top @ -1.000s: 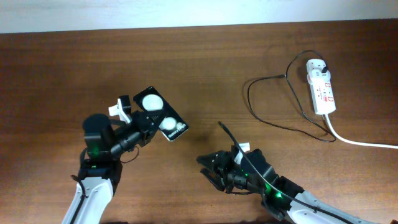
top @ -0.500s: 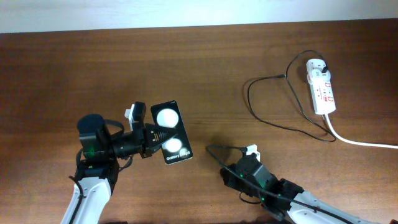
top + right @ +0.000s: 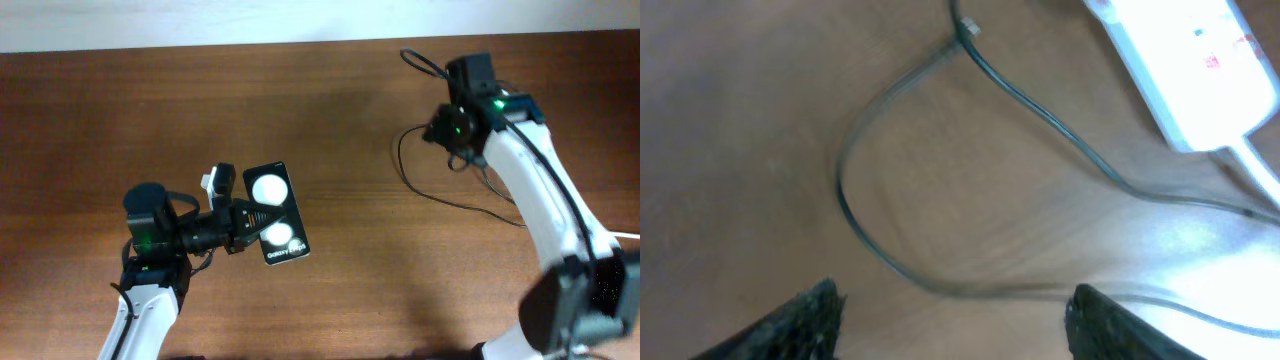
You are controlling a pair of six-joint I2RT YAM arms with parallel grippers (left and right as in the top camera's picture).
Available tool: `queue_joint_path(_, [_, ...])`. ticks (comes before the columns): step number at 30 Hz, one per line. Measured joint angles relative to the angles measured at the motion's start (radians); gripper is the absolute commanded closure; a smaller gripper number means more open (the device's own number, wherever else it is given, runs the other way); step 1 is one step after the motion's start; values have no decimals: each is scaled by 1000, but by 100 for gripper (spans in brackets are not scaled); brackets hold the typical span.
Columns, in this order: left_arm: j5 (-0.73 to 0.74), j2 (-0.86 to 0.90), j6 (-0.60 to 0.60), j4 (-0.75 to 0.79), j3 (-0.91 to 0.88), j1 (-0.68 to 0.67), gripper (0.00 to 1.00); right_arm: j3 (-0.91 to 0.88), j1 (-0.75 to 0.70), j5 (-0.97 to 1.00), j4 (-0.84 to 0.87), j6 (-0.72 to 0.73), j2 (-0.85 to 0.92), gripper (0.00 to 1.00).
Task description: Plug charger to phone and switch on socket
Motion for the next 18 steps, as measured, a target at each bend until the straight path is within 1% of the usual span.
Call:
queue_joint_path(1, [-2, 0, 0, 1, 1, 0, 100, 13, -3, -3, 29, -9, 64, 19])
queue_joint_path(2, [-2, 0, 0, 0, 1, 0, 100, 12, -3, -9, 109, -12, 100, 18])
queue_joint_path(3, [-2, -2, 0, 0, 1, 0, 100, 25, -4, -14, 237, -14, 190, 18])
queue_joint_path(4, [-2, -2, 0, 1, 2, 0, 100, 26, -4, -14, 264, -14, 220, 18])
queue_joint_path(6, [-1, -2, 0, 0, 2, 0, 100, 26, -4, -18, 378, -13, 316, 18])
queue_joint_path(7, [-2, -2, 0, 0, 2, 0, 100, 26, -5, -18, 401, -13, 349, 19])
queue_joint_path(9, [-2, -2, 0, 0, 2, 0, 100, 26, -5, -18, 465, -11, 419, 23])
queue_joint_path(10, [-1, -2, 0, 0, 2, 0, 100, 26, -4, -18, 475, -8, 438, 28])
queue_joint_path(11, [-2, -2, 0, 0, 2, 0, 100, 27, -4, -11, 504, -8, 459, 36])
queue_joint_path(13, [-2, -2, 0, 0, 2, 0, 100, 27, -5, -7, 536, 7, 468, 62])
queue_joint_path(14, [-2, -2, 0, 0, 2, 0, 100, 27, -5, -6, 545, 13, 472, 70])
queue_joint_path(16, [-2, -2, 0, 0, 2, 0, 100, 27, -6, -5, 542, 16, 475, 85])
queue_joint_path(18, [-2, -2, 0, 0, 2, 0, 100, 31, -6, -5, 515, 14, 475, 92])
